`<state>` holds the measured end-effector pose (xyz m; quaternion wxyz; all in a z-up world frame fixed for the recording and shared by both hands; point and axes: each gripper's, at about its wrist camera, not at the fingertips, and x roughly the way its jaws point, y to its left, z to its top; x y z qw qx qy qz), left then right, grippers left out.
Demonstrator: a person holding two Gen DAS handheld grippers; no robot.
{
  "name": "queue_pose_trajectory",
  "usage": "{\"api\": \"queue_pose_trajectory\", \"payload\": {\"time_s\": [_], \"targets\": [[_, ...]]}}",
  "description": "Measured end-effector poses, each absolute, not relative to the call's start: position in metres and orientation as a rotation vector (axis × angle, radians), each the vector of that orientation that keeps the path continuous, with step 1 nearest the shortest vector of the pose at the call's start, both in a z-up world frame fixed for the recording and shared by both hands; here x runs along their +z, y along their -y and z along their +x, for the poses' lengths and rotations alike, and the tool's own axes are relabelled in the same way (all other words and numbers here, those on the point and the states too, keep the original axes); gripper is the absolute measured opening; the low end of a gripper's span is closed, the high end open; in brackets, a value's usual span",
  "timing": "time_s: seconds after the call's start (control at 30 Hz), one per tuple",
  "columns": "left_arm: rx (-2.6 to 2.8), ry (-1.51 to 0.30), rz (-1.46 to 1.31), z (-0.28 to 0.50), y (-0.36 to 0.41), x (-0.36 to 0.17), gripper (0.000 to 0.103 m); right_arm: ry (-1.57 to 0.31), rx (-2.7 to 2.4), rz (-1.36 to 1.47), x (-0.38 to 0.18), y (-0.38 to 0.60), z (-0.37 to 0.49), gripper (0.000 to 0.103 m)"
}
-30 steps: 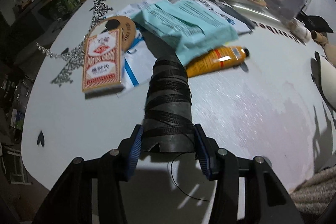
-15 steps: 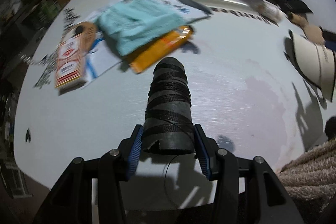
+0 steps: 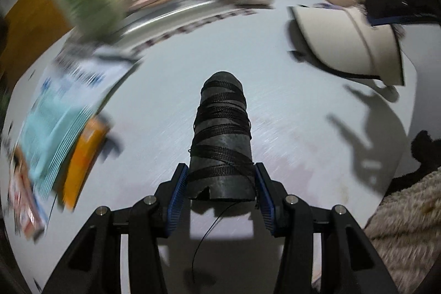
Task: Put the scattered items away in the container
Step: 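Lift the black cylinder off the table with the left tool, then close the right tool on the cylinder's end while the left tool holds it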
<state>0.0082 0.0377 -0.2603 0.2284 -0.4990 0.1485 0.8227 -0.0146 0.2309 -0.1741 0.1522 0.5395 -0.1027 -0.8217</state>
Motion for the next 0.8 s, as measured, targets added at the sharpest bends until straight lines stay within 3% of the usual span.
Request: {"api": "queue_pose_trajectory", "payload": {"time_s": [0.4,0.47,0.53,0.67,0.8], "targets": [[2.181,-0.585,-1.176,0.018,-0.077,-0.262,0.047,0.816,-1.904,1.944,-0.274,-0.211,-0.07,0.059],[2.185,-0.572,-1.176,0.016,-0.075,-0.263,0.047,0.924,-1.825,1.943,-0.285,-0.209,-0.069,0.047],[2.191,-0.561,-1.176,0.015,-0.075,-0.264,0.047,0.972,-1.811,1.938,-0.287,-0.209,-0.069,0.046],[2.208,-0.551,-1.181,0.014,-0.074,-0.263,0.048,0.978,-1.86,1.887,-0.279,-0.208,-0.065,0.043],[2.26,-0.495,-1.173,0.013,-0.07,-0.252,0.049,0.768,-2.034,1.725,-0.244,-0.197,-0.063,0.041]]}}
